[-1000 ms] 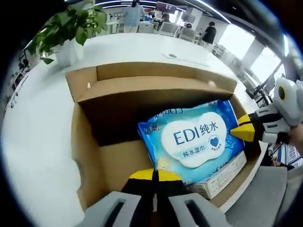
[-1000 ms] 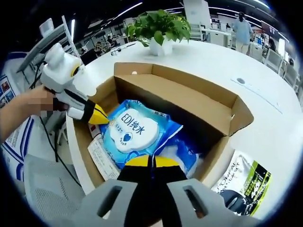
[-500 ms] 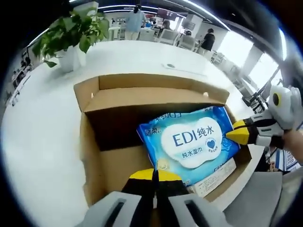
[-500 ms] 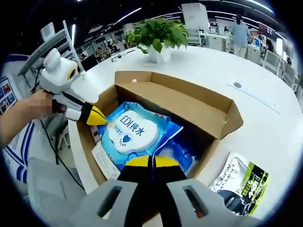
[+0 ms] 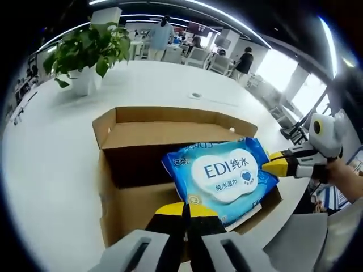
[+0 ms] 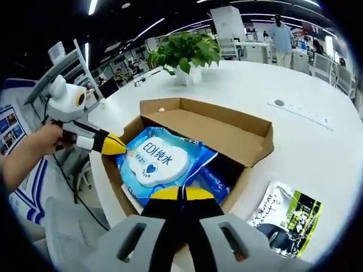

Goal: Operate the shoe box by opening the lid, removing the specified soft item, and placing it in the target area until the item is outside and the box remains undamaged.

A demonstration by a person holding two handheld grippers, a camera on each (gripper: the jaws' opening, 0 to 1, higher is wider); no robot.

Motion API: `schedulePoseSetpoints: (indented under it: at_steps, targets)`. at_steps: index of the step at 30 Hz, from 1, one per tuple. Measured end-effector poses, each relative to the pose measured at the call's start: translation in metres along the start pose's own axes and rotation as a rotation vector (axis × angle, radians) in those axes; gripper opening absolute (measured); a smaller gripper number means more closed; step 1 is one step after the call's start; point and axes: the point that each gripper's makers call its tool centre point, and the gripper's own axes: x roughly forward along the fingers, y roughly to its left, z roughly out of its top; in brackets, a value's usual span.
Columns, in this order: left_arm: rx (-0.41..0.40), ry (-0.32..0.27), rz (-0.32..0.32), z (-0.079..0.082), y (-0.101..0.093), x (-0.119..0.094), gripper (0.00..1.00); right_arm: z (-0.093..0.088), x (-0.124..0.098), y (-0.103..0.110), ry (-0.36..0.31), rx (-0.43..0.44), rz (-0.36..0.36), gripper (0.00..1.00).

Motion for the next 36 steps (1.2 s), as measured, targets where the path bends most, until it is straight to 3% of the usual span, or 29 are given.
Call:
schedulePoseSetpoints:
  at_steps: [13,36]
  targets:
    - [0.003,-0.066,-0.059,0.02,-0.034,-0.002,0.0,0.007,-0.031,-0.016,-0.047,0.035,-0.027,0.0]
    - [0.052,-0.097,-0.186,0.043,-0.118,0.034,0.0,-0.011,-0.094,-0.083,-0.086,0.083,-0.143,0.0]
